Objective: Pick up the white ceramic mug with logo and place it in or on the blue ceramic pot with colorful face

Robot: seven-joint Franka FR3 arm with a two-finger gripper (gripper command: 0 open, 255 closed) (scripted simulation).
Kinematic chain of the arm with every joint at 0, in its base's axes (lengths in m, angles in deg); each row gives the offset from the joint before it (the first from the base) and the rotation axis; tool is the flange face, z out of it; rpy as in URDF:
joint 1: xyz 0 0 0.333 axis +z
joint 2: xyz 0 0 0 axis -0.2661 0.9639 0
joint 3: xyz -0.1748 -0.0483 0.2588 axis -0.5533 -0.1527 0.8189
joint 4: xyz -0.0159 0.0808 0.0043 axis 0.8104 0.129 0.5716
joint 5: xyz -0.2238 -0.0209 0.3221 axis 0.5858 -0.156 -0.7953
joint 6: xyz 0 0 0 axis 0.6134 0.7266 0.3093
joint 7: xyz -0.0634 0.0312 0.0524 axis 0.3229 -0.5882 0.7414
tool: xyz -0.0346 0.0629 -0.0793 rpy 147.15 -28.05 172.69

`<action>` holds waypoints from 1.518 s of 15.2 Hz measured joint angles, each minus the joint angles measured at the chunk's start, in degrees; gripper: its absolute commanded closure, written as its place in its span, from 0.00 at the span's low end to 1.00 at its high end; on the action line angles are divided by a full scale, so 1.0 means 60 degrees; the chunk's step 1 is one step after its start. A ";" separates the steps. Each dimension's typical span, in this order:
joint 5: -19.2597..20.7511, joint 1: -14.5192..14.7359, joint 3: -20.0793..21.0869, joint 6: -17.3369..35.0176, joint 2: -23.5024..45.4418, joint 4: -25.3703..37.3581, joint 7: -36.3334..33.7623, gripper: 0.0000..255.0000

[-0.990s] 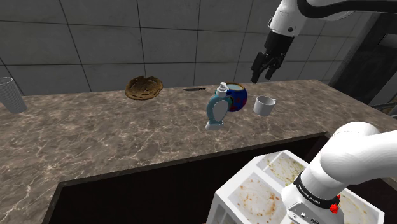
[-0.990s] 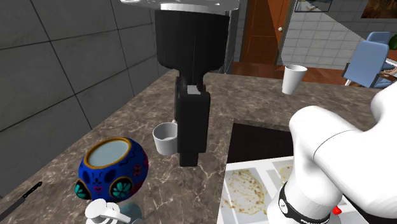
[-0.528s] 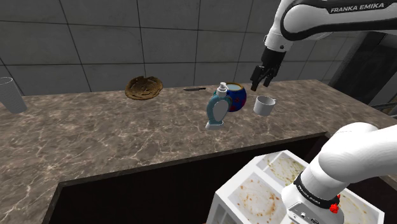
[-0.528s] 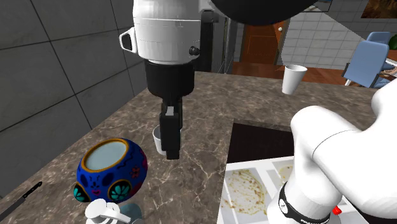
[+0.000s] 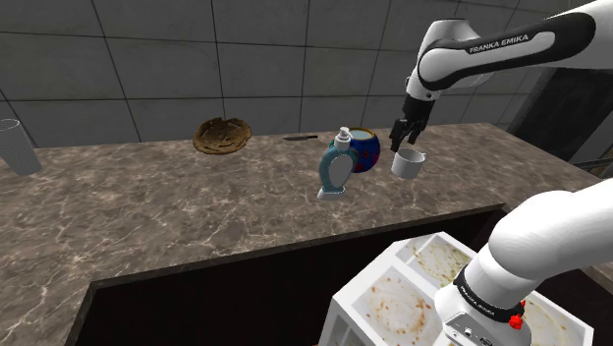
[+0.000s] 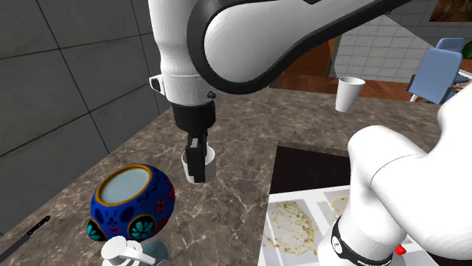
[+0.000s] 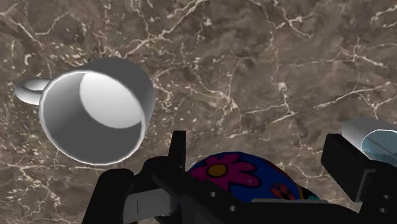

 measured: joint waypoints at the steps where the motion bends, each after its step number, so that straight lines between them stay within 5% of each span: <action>1: 0.0101 -0.0074 -0.0132 0.0261 0.0256 -0.0032 0.0143 0.00; 11: 0.0572 -0.0518 -0.1085 0.2134 0.2693 0.0405 0.1221 0.00; 22: 0.0545 -0.0535 -0.1192 0.2934 0.3176 0.0093 0.1303 0.00; 23: 0.0545 -0.0535 -0.1192 0.2934 0.3176 0.0093 0.1303 1.00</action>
